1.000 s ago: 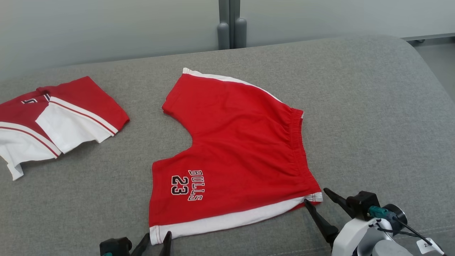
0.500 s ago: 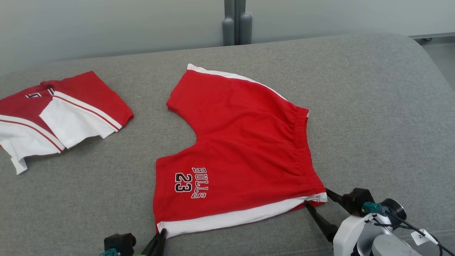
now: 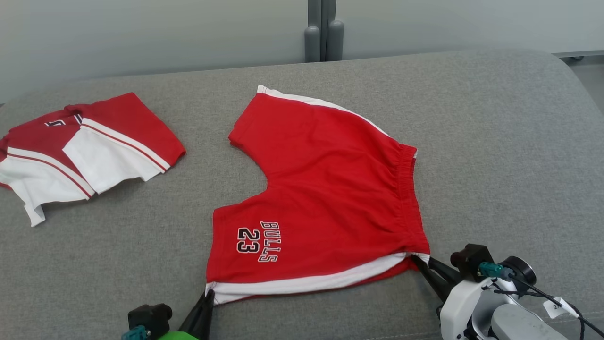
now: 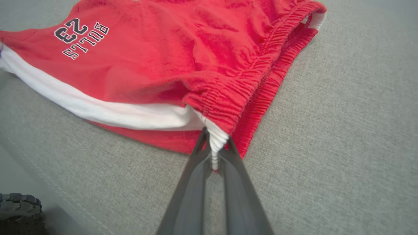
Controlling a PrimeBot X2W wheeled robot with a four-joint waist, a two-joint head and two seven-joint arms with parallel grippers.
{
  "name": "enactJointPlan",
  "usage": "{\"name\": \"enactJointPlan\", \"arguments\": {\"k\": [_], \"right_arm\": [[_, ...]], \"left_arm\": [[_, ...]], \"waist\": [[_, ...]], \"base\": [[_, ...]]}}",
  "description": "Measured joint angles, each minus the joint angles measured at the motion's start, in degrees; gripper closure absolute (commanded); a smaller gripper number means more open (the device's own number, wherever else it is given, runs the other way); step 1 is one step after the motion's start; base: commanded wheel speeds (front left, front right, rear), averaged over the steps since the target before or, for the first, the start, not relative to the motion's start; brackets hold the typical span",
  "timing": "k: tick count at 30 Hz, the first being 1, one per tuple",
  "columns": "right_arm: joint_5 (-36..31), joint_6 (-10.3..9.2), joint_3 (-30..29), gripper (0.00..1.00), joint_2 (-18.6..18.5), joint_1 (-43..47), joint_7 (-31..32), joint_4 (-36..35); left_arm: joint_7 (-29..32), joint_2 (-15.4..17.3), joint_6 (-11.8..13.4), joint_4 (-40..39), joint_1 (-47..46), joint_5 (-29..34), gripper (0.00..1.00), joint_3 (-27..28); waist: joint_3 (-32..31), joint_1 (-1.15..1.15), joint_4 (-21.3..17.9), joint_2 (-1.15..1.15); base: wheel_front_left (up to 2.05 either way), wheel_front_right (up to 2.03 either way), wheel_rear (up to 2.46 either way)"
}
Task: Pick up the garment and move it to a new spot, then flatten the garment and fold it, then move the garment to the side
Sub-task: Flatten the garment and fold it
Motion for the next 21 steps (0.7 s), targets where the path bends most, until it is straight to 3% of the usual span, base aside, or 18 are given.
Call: {"name": "enactJointPlan", "arguments": {"k": [9, 21], "right_arm": [[2.18, 0.01, -3.03, 1.00, -0.16, 0.00, -1.38, -2.30], [3.72, -0.16, -8.73, 1.00, -2.07, 0.15, -1.87, -8.16]], "left_arm": [[-3.10, -0.13, -0.64, -3.86, -0.88, -0.78, 1.00, 2.72], [-4.59, -0.54, -1.46, -15.51, -1.14, -0.07, 1.00, 2.68]], "waist": [[-1.30, 0.00, -0.43, 0.00], [-4.32, 0.00, 0.19, 0.00]], "base": [[0.00, 0.00, 0.00], [0.00, 0.00, 0.00]]}}
